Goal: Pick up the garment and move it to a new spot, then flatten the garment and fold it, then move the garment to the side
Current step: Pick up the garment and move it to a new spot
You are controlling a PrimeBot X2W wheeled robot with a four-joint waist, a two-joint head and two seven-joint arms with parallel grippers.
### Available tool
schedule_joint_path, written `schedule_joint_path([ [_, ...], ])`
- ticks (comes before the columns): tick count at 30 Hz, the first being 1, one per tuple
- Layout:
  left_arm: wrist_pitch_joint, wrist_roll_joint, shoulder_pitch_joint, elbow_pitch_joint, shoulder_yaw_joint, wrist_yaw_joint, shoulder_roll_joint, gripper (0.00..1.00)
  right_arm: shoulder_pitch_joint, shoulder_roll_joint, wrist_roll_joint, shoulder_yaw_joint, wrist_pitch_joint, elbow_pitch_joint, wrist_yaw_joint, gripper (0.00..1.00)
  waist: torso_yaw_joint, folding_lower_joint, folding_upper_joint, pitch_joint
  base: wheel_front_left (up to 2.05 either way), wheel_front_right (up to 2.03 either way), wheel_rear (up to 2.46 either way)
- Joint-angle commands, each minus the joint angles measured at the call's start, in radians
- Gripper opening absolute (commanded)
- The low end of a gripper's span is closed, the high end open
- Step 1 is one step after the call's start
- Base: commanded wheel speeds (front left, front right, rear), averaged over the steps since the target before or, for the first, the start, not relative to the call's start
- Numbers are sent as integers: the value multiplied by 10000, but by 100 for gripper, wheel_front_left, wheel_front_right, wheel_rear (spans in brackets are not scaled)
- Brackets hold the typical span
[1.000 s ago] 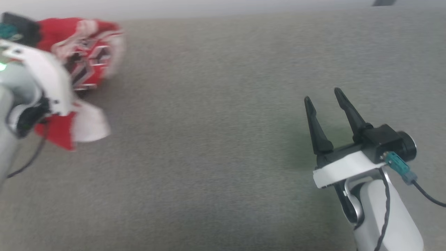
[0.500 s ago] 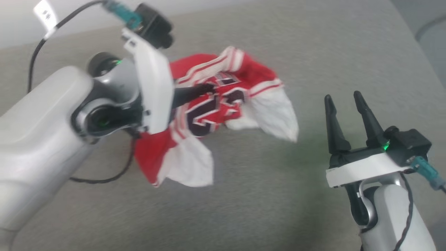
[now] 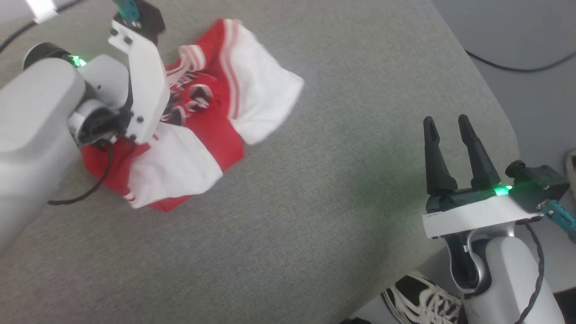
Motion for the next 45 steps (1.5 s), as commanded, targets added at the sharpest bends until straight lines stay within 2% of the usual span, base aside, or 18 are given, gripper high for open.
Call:
schedule_joint_path([
  [1,-37,316,-100,134,-279,-47,81,0,-100,38,68,26,-31,-61,1,100,-211,0,0,204,0,0,0],
  [6,-193,1419,-141,111,-1654,-53,303,0,-145,38,246,93,-31,-161,1,100,-275,0,0,438,0,0,0],
  [13,-455,1851,145,-196,-2002,-36,627,0,-239,34,252,224,-31,-178,1,100,-258,0,0,521,0,0,0],
  [16,-1079,1733,-23,-204,-1951,-37,494,58,-258,34,85,183,-31,-159,1,100,-66,0,0,349,0,0,0],
  [17,-1332,1692,-116,-213,-1920,-38,434,84,-256,35,11,165,-31,-149,1,100,29,0,0,257,0,0,0],
  [18,-1606,1612,-222,-184,-1897,-40,372,96,-259,35,-56,151,-31,-141,1,100,137,0,0,173,0,0,0],
  [19,-1923,1552,-285,-148,-1878,-40,271,100,-250,34,-175,107,-31,-113,1,100,281,0,0,27,0,0,0],
  [25,-3813,335,-212,226,-1626,-50,-305,100,-197,28,-966,-103,-30,0,1,100,1253,0,0,-848,0,0,0],
  [30,-5377,-524,352,344,-1440,-50,-359,100,-147,28,-1655,-231,-30,122,1,100,2071,0,0,-1502,0,0,0],
  [31,-5377,-524,352,344,-1440,-50,-359,100,-147,28,-1655,-231,-30,122,1,100,2071,0,0,-1502,0,0,0],
  [37,-7376,-1302,1839,723,-1230,-51,-454,100,171,28,-2474,-589,-30,346,1,100,3207,0,0,-2211,0,0,0],
  [45,-9191,-2282,4285,1203,-1107,-51,-791,100,887,-86,-3403,-1346,-30,626,1,100,4843,0,0,-2969,0,0,0],
])
